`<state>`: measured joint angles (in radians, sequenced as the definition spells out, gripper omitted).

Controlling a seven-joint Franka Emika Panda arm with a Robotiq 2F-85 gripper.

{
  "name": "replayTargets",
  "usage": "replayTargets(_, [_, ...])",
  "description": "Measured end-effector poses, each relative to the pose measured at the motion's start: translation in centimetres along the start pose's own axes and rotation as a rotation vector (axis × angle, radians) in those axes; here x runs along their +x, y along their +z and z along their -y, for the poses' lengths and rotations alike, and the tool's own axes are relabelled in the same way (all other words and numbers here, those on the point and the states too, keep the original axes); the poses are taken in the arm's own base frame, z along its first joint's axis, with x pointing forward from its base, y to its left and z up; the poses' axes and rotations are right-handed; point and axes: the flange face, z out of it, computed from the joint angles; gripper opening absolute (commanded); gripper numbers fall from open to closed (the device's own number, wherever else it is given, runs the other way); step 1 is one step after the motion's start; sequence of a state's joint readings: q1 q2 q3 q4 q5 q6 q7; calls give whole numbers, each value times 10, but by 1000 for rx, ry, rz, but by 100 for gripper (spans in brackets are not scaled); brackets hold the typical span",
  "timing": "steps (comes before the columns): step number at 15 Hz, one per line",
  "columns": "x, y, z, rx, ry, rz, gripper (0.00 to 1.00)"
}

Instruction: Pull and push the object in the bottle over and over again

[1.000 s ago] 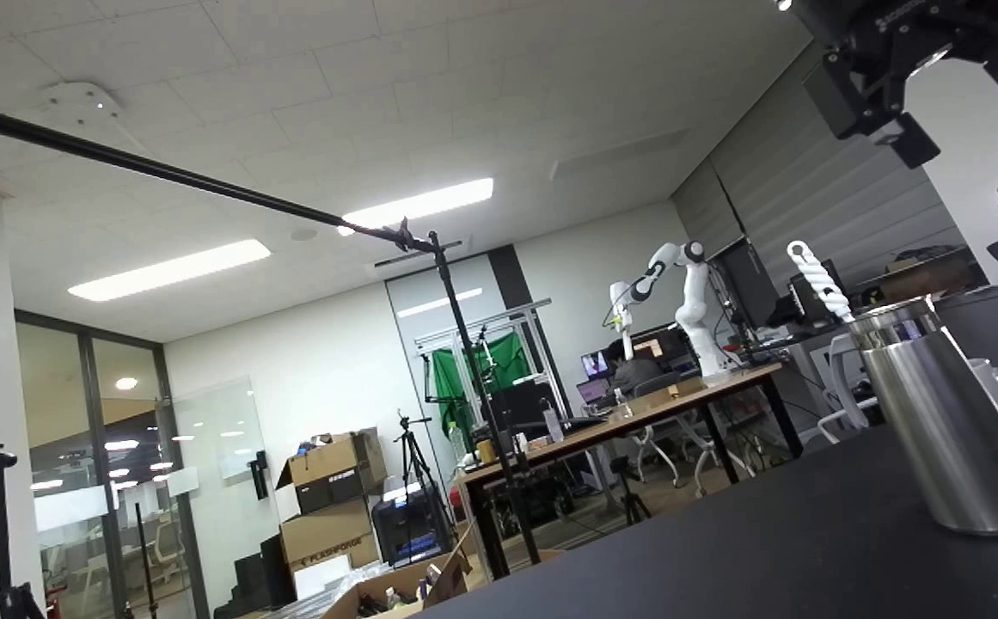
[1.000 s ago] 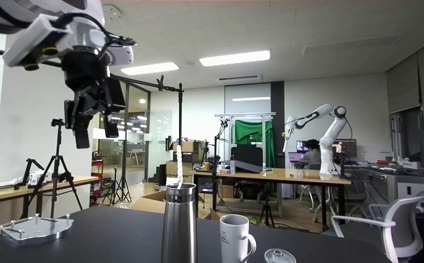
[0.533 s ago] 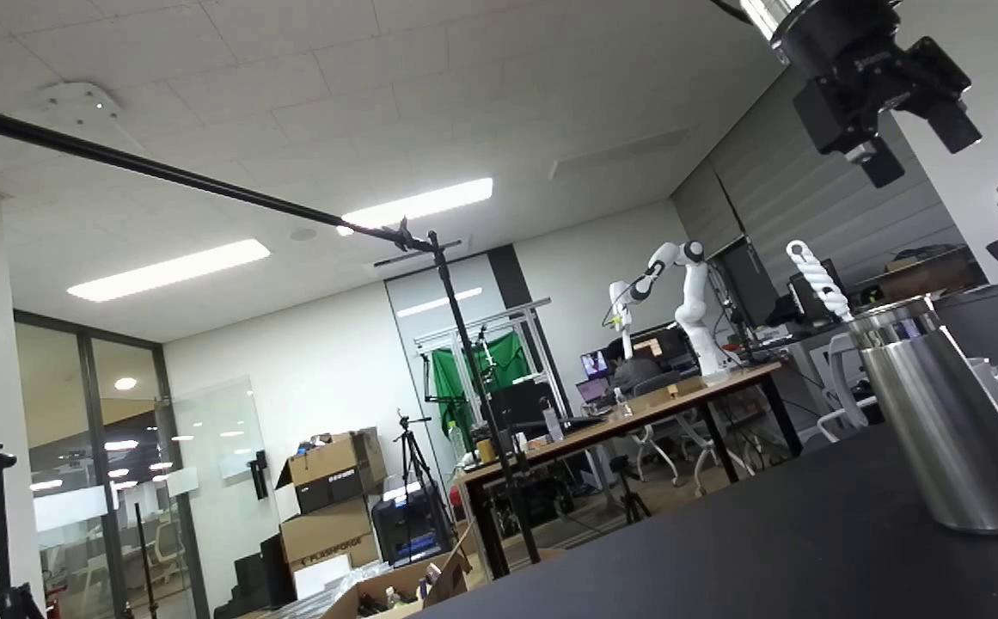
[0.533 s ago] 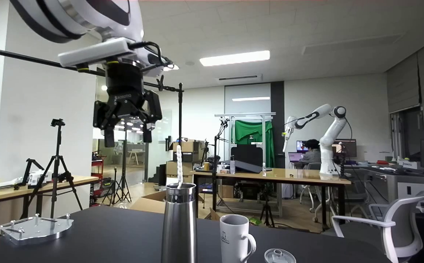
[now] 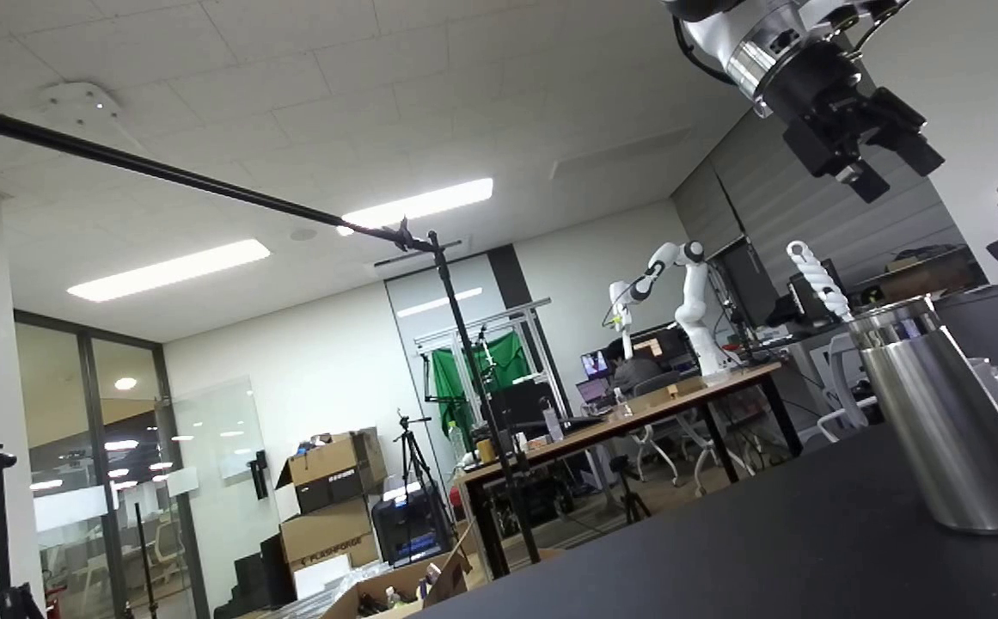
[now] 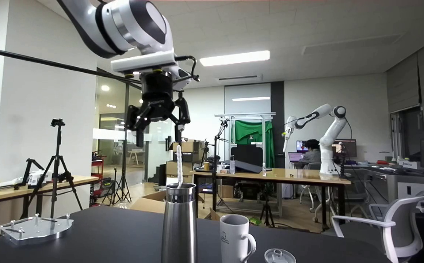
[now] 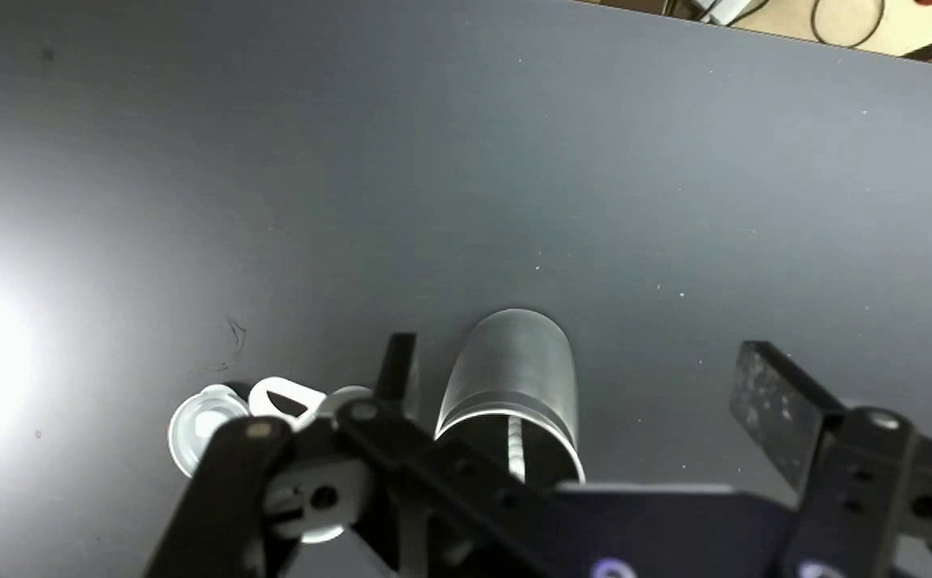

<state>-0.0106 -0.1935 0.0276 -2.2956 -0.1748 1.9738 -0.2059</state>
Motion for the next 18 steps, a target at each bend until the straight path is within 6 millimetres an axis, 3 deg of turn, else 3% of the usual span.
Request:
replayTargets(5, [48,0,-26,-17,-189,6,100])
replayTargets(8, [73,2,-29,-21,-363,-8,100])
replayTargets(12, [98,6,-14,-27,-507,-8,100])
replayTargets(18, [120,13,7,-41,-559,-10,100])
